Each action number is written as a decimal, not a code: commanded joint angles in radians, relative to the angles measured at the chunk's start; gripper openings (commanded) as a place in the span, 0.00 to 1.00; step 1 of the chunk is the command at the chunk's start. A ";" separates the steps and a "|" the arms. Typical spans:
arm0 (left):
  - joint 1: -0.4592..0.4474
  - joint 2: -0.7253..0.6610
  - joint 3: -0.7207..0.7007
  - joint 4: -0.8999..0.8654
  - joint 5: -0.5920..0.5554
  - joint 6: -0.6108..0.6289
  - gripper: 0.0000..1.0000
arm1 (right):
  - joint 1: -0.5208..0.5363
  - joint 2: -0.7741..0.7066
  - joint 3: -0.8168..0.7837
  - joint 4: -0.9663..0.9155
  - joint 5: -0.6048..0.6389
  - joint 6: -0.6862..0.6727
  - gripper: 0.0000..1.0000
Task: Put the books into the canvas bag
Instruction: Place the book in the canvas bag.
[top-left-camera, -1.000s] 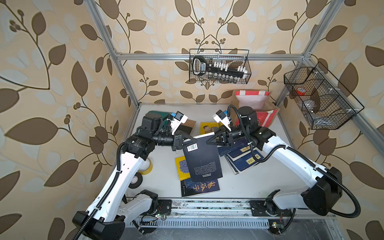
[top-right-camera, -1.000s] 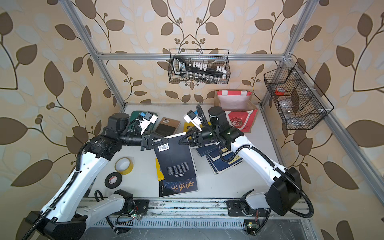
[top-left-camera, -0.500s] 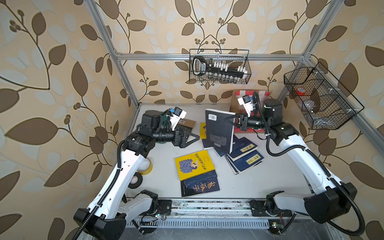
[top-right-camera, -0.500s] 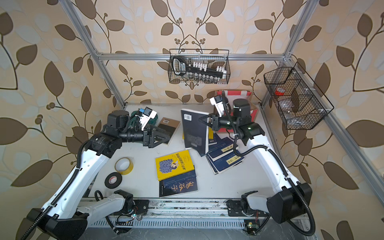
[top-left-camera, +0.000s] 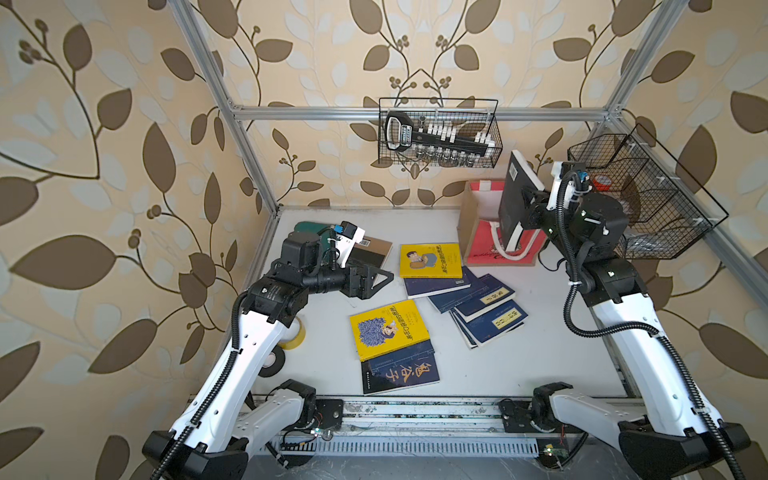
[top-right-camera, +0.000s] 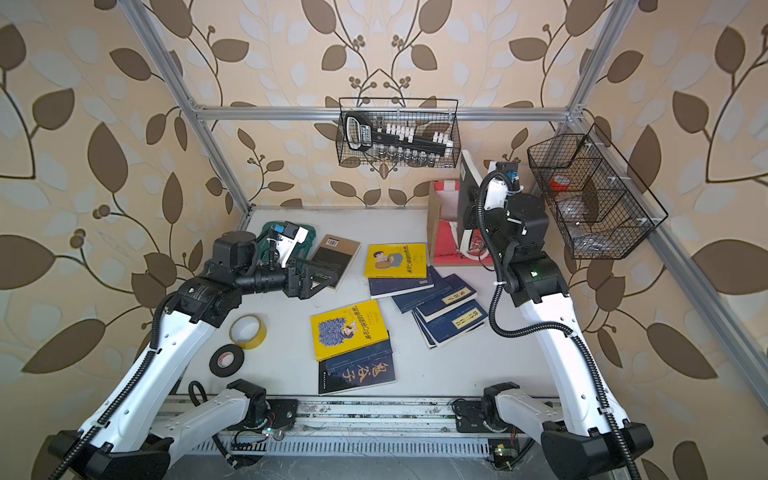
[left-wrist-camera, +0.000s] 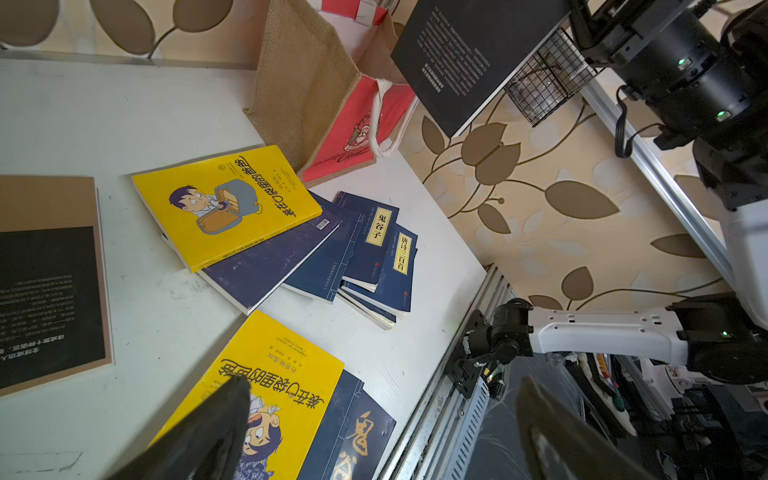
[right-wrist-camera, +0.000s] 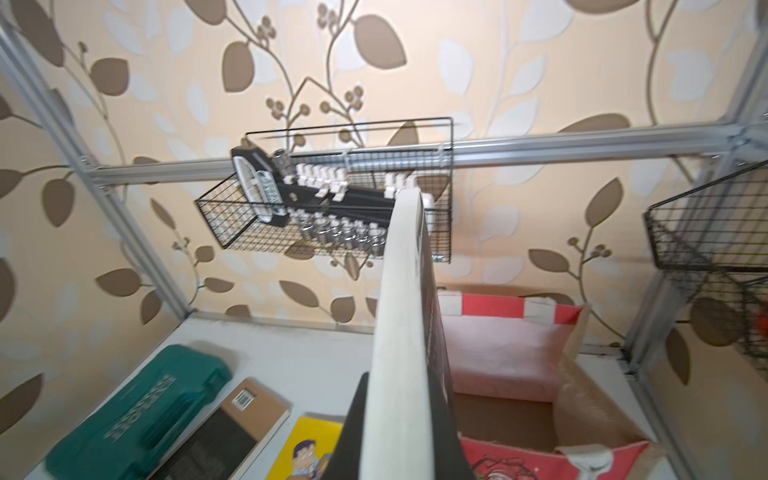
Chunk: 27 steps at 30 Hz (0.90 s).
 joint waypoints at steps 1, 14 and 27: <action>-0.007 -0.034 0.001 0.007 0.000 0.023 0.99 | -0.007 0.029 0.062 0.165 0.139 -0.101 0.00; -0.002 -0.056 -0.002 0.002 -0.012 0.030 0.99 | -0.179 0.201 -0.020 0.548 0.022 -0.155 0.00; 0.012 -0.056 -0.006 0.014 0.007 0.025 0.99 | -0.260 0.307 -0.223 0.840 -0.166 -0.106 0.00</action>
